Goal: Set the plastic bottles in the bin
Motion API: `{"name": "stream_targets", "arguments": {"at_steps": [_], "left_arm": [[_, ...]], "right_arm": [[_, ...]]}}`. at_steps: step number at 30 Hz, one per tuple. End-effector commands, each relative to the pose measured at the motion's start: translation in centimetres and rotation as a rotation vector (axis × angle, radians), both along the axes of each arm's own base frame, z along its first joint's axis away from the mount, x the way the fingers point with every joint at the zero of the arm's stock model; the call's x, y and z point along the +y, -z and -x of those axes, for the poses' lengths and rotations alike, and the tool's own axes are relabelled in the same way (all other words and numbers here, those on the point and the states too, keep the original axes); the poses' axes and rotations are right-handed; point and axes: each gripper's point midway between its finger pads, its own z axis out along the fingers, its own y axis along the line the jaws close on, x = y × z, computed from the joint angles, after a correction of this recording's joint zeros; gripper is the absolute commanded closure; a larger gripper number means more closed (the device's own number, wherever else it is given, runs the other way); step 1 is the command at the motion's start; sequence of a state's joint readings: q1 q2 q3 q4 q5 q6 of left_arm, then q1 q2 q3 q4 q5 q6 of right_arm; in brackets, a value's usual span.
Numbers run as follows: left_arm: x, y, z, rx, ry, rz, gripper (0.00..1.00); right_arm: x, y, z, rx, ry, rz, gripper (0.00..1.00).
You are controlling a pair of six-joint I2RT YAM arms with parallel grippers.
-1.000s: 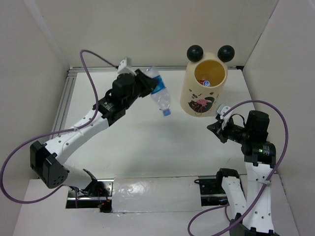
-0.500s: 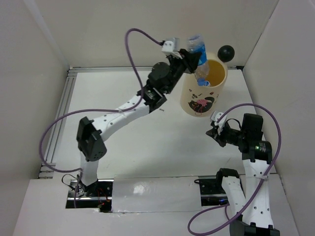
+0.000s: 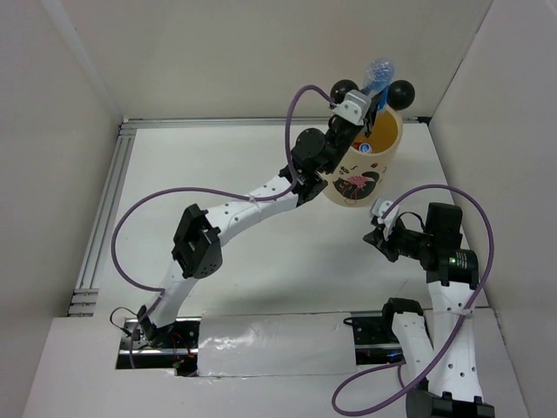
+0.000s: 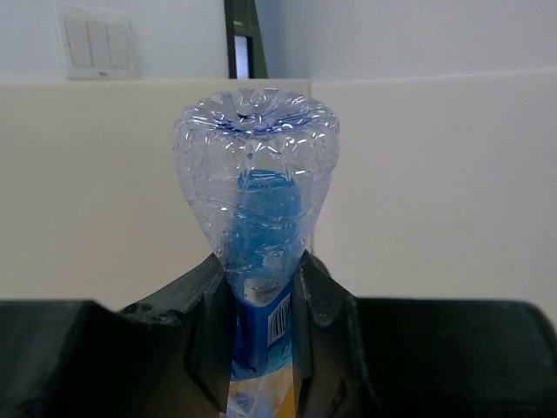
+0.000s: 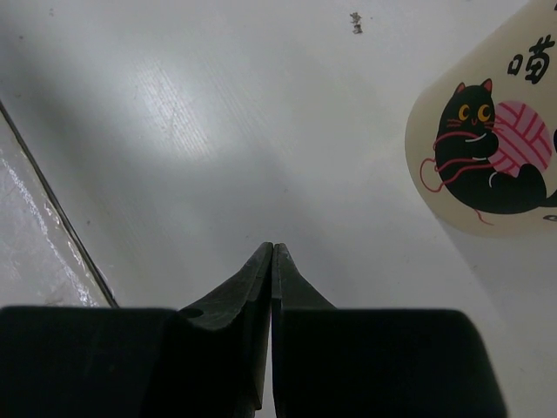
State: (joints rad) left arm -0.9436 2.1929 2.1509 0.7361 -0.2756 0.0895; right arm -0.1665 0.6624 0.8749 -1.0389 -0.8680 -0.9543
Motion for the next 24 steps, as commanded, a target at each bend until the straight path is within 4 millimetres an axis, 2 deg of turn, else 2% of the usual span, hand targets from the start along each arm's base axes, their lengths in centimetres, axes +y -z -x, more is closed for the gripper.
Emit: {"name": "stream_targets", "arguments": {"at_steps": [1, 8, 9, 10, 11, 12, 14, 15, 19, 21, 23, 24], "left_arm": [[0.6, -1.5, 0.4, -0.183, -0.122, -0.011, 0.77], [-0.8, 1.8, -0.7, -0.176, -0.138, -0.069, 0.68], [-0.8, 1.8, -0.7, -0.175, -0.138, -0.069, 0.66], [-1.2, 2.9, -1.0, -0.165, -0.136, -0.086, 0.65], [-1.2, 2.9, -1.0, -0.165, -0.136, -0.086, 0.62], [-1.3, 3.3, -1.1, -0.16, -0.135, -0.093, 0.47], [-1.3, 3.3, -1.1, -0.16, -0.135, -0.094, 0.38], [-1.4, 3.7, -1.1, -0.151, -0.129, -0.095, 0.28], [-1.2, 2.6, -0.5, -0.166, -0.108, -0.083, 0.07], [-1.1, 1.2, 0.6, -0.178, -0.096, -0.062, 0.02], [-0.9, 0.7, 1.6, -0.192, -0.104, -0.057, 0.0], [-0.9, -0.7, 3.1, -0.2, -0.097, -0.041, 0.0]], "right_arm": [[-0.1, -0.3, -0.1, -0.018, 0.006, 0.0, 0.92], [-0.1, -0.3, -0.3, -0.005, 0.015, -0.011, 0.9], [-0.3, -0.2, -0.6, -0.004, 0.021, -0.004, 0.9], [-0.3, -0.2, -0.6, -0.004, 0.021, -0.004, 0.9], [-0.3, -0.2, -0.6, -0.004, 0.021, -0.004, 0.9], [-0.2, -0.1, -0.6, 0.002, 0.026, -0.009, 0.9], [-0.2, -0.1, -0.6, 0.002, 0.026, -0.009, 0.9], [-0.2, -0.1, -0.6, 0.002, 0.026, -0.009, 0.89], [-0.3, 0.1, -0.7, 0.002, 0.026, -0.009, 0.82], [-0.3, 0.1, -0.7, 0.002, 0.026, -0.009, 0.77], [-0.3, 0.1, -0.7, 0.002, 0.026, -0.009, 0.74], [-0.3, 0.1, -0.7, 0.002, 0.026, -0.009, 0.72]]}}
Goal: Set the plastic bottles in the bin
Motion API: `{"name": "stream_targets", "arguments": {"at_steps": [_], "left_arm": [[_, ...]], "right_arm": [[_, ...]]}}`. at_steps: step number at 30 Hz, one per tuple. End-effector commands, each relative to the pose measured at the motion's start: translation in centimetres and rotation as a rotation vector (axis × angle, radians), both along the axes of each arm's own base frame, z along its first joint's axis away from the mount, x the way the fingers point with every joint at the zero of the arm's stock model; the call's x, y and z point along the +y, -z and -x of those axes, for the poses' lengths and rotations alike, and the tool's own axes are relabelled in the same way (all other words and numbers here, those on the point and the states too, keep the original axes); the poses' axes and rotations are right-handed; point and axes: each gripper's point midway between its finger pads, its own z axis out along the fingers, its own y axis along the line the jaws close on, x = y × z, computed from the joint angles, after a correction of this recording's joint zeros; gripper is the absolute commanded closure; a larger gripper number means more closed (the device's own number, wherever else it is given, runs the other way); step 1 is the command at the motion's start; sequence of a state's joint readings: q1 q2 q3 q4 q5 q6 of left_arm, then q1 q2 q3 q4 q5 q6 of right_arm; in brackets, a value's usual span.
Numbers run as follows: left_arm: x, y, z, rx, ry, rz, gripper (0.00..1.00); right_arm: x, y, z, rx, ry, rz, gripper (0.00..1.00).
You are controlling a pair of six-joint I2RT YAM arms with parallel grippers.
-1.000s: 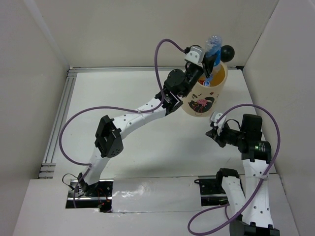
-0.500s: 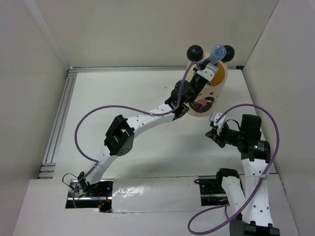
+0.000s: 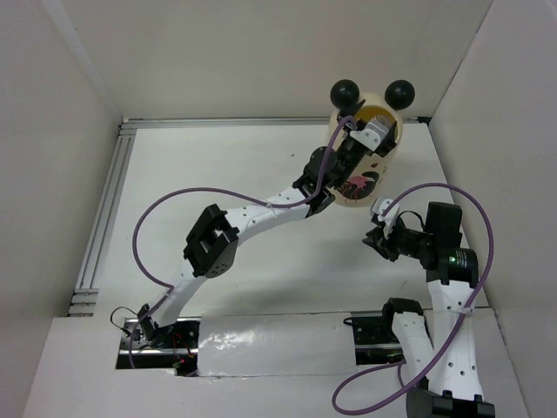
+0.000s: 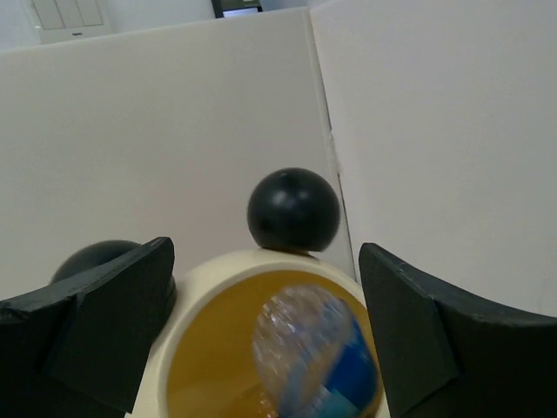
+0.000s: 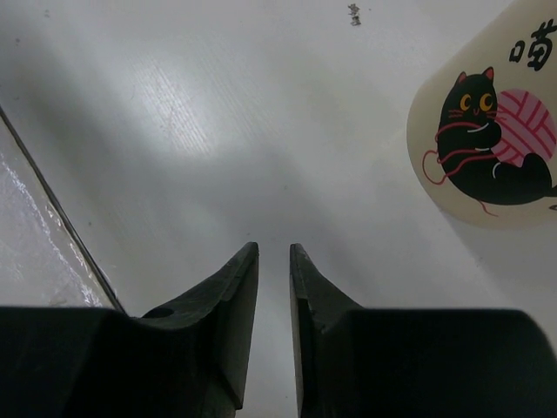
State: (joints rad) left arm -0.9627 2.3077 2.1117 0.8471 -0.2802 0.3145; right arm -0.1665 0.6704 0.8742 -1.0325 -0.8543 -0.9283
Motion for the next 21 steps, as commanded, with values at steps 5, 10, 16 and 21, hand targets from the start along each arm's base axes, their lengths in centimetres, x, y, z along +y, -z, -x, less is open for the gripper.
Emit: {"name": "stream_targets", "arguments": {"at_steps": [5, 10, 16, 21], "left_arm": [[5.1, -10.1, 8.5, -0.119, -0.024, 0.2, 0.0], [12.7, -11.0, 10.7, 0.087, -0.179, 0.232, 0.0], [23.8, -3.8, 12.5, 0.5, -0.276, 0.203, 0.0], [29.8, 9.8, 15.9, 0.884, -0.229, 0.137, 0.0]], "right_arm": [[0.0, -0.1, -0.5, -0.006, 0.014, -0.015, 0.57], [0.0, -0.8, -0.9, -0.002, 0.046, -0.047, 0.28], [-0.4, -1.3, -1.6, 0.025, 0.132, -0.09, 0.06], [-3.6, -2.9, -5.2, 0.023, 0.466, -0.183, 0.0]]}}
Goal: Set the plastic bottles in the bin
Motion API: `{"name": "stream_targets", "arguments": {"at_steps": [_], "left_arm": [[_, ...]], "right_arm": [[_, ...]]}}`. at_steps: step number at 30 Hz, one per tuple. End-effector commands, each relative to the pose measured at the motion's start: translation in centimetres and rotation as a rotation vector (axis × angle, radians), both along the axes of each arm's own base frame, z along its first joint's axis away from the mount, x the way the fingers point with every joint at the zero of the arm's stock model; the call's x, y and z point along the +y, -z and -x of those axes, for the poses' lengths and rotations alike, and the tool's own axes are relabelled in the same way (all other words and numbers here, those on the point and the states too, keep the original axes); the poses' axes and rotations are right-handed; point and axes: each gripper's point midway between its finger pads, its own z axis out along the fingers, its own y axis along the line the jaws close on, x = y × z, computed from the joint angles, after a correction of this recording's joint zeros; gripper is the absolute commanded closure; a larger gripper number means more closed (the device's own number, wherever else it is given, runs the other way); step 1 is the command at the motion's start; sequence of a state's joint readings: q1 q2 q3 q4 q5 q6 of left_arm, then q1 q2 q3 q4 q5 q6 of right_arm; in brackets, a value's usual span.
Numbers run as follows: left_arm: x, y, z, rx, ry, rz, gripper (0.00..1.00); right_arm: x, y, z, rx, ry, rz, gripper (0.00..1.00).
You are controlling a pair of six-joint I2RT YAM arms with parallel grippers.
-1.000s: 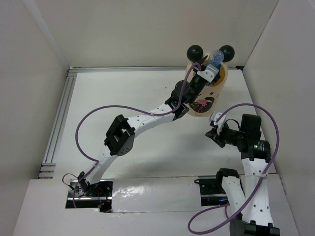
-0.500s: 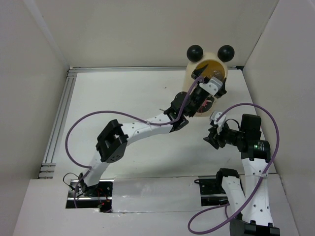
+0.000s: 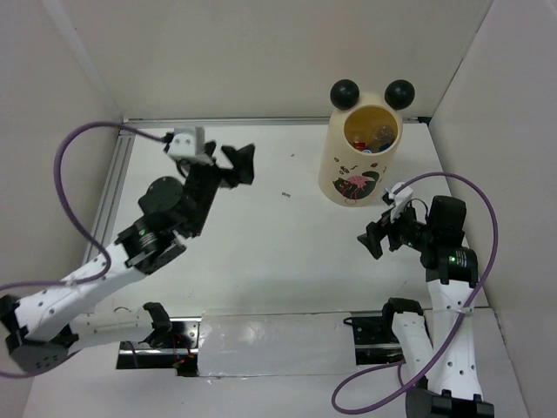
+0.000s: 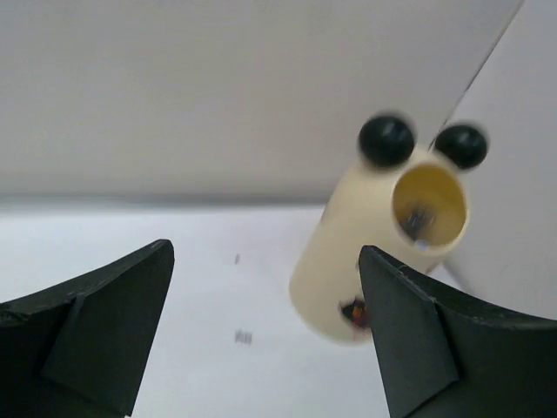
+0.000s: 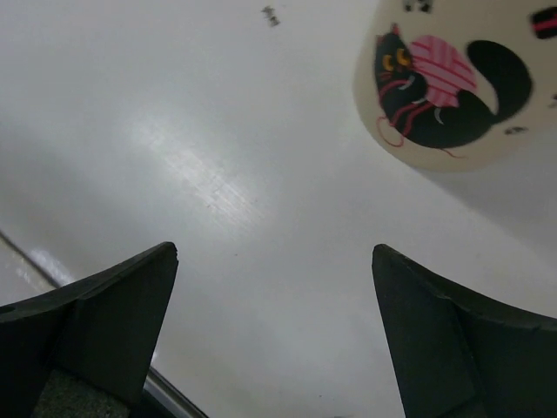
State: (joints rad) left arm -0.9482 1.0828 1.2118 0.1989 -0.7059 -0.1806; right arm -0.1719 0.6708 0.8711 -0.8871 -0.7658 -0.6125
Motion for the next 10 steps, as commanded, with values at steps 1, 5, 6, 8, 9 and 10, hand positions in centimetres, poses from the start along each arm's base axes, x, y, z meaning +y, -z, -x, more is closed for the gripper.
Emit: {"name": "stream_targets", "arguments": {"at_steps": [1, 5, 6, 8, 9, 10], "left_arm": [[0.9, 14.2, 2.6, 0.399, 0.061, -0.055, 0.0], [4.4, 18.0, 5.4, 0.486, 0.047, 0.037, 0.0], [5.4, 17.6, 6.0, 0.477, 0.043, 0.094, 0.0], [6.2, 18.8, 6.4, 0.487, 0.031, 0.095, 0.0], [6.2, 18.5, 6.6, 0.481, 0.043, 0.105, 0.0], [6.6, 18.9, 6.5, 0.483, 0.032, 0.104, 0.0]], "right_arm": [[-3.3, -2.2, -3.7, -0.038, 0.322, -0.073, 0.0], [-6.4, -4.1, -5.4, -0.033, 0.544, -0.081, 0.0], [-7.0, -4.1, -5.8, -0.019, 0.585, -0.087, 0.0], [-7.8, -4.5, -5.9, -0.027, 0.637, -0.082, 0.0], [-8.0, -4.3, -6.3, -0.033, 0.656, -0.095, 0.0], [-8.1, -4.4, -6.3, -0.05, 0.67, -0.104, 0.0]]}}
